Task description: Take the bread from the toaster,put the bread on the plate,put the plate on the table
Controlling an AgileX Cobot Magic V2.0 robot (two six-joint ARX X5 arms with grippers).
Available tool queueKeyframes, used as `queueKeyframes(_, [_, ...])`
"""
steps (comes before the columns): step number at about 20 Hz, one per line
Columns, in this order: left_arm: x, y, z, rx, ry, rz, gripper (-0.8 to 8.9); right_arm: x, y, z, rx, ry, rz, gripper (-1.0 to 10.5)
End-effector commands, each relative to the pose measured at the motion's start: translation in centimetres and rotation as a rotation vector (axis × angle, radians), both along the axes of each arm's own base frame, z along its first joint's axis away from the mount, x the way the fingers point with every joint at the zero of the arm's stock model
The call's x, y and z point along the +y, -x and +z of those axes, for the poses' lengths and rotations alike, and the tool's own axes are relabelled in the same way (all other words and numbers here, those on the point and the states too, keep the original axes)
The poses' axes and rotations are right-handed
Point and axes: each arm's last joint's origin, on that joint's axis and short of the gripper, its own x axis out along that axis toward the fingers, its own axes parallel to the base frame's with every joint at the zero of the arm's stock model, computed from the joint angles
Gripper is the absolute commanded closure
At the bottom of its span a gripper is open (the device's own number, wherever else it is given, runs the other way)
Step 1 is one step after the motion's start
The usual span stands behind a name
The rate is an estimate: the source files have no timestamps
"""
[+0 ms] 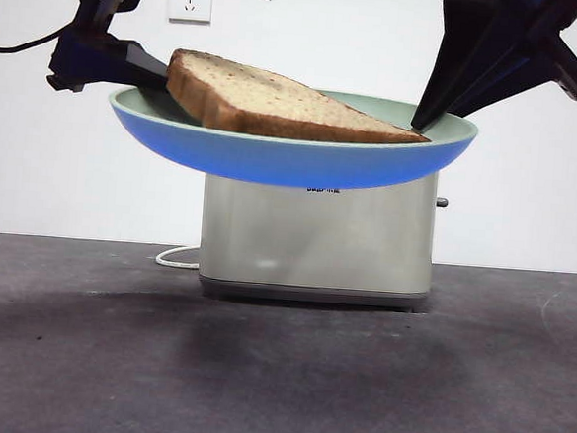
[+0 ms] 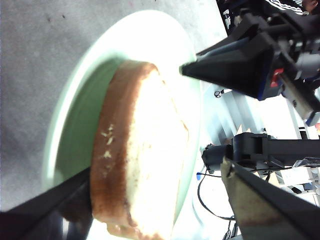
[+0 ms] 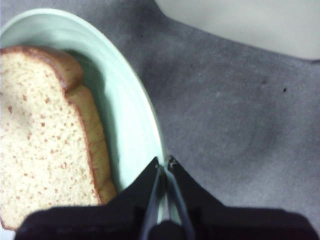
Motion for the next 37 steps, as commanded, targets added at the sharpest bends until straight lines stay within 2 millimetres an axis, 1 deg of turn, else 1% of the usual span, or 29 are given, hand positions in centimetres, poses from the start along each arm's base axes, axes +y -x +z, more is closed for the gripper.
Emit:
queueKeyframes(1, [0.0,0.1,0.9,-0.034,0.02,-0.009,4.28,0.1,0.0,0.0,0.015,-0.017,0.0,9.6])
queueKeyframes(10, [0.2,0.6,4.7,-0.124,0.064,-0.025,4.28,0.0,0.1,0.0,0.036,-0.021,-0.016,9.6])
queueKeyframes(13, [0.3,0.7,4.8,-0.149,0.022,-0.007,4.28,0.1,0.1,0.0,0.048,-0.036,-0.013,9.6])
queueKeyframes(16, [0.4,0.7,5.0,-0.177,0.019,-0.009,4.28,0.1,0.1,0.0,0.053,-0.042,-0.011,9.6])
queueKeyframes(19, [0.8,1.4,6.6,-0.259,0.035,-0.025,4.31,-0.3,-0.1,0.0,0.05,-0.041,-0.029,9.6])
queueKeyframes(21, [1.5,2.7,8.0,-0.343,0.043,-0.017,4.37,-1.3,-0.7,0.0,0.051,-0.044,-0.076,9.6])
queueKeyframes(23, [2.6,4.7,9.4,-0.456,0.017,0.007,4.42,-2.9,-1.5,0.0,0.05,-0.045,-0.145,9.6])
queueKeyframes(25, [3.8,6.9,10.4,-0.539,-0.008,0.017,4.48,-5.0,-2.2,-0.1,0.052,-0.036,-0.219,9.6])
queueKeyframes(26, [4.4,8.1,10.9,-0.561,-0.005,0.018,4.94,-6.1,-2.6,-0.3,0.064,-0.042,-0.238,9.6])
queueKeyframes(28, [5.2,10.0,11.4,-0.579,0.006,0.023,5.48,-7.6,-3.3,-0.9,0.098,-0.059,-0.266,9.6])
queueKeyframes(29, [5.6,10.7,11.6,-0.587,0.01,0.024,6.04,-8.2,-3.7,-1.3,0.109,-0.053,-0.283,9.6])
queueKeyframes(30, [6.0,11.4,11.8,-0.597,0.015,0.025,7.26,-8.6,-4.2,-1.7,0.122,-0.043,-0.292,9.6])
queueKeyframes(31, [6.2,12.0,12.0,-0.612,0.021,0.027,8.23,-8.7,-4.5,-2.2,0.136,-0.036,-0.291,9.6])
queueKeyframes(34, [7.0,13.6,12.6,-0.673,0.037,0.05,8.21,-8.6,-5.6,-4.4,0.205,0.003,-0.261,9.6])
queueKeyframes(37, [7.8,14.6,12.8,-0.722,-0.006,0.125,8.21,-8.4,-6.4,-7.3,0.252,0.017,-0.258,9.6])
